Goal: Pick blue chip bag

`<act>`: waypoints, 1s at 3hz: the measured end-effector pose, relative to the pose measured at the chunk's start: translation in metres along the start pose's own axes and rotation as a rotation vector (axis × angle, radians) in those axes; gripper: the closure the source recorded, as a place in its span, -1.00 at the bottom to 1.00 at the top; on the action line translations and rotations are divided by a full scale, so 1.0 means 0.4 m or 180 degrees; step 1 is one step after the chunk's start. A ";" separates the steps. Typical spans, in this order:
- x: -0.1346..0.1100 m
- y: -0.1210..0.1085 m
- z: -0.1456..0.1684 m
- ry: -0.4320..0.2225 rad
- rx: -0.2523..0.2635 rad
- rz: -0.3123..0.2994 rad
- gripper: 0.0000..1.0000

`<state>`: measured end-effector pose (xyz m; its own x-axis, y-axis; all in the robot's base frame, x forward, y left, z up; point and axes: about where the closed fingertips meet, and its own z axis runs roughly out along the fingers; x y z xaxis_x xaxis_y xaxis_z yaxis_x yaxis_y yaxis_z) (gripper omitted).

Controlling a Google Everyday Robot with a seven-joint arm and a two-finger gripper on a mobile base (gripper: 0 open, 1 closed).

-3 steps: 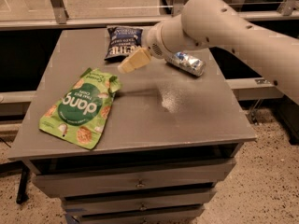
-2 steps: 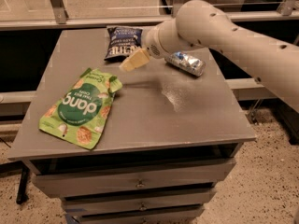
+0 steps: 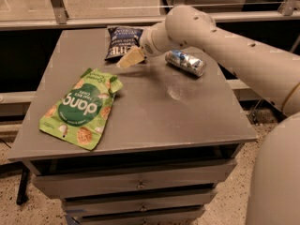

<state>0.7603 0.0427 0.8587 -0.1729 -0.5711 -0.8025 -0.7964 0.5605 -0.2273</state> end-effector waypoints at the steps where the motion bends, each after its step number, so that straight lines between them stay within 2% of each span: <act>1: -0.011 -0.019 0.051 -0.0009 0.0019 0.0079 -1.00; 2: -0.032 -0.016 0.092 -0.0032 -0.0011 0.0202 -0.67; 3: -0.046 -0.008 0.111 -0.0058 -0.0035 0.0305 -0.21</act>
Offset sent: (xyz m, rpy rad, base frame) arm 0.0408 0.0407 -0.0076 0.0865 0.0615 -0.0523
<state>0.7918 0.0781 0.8495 -0.2383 -0.5041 -0.8301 -0.7829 0.6055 -0.1429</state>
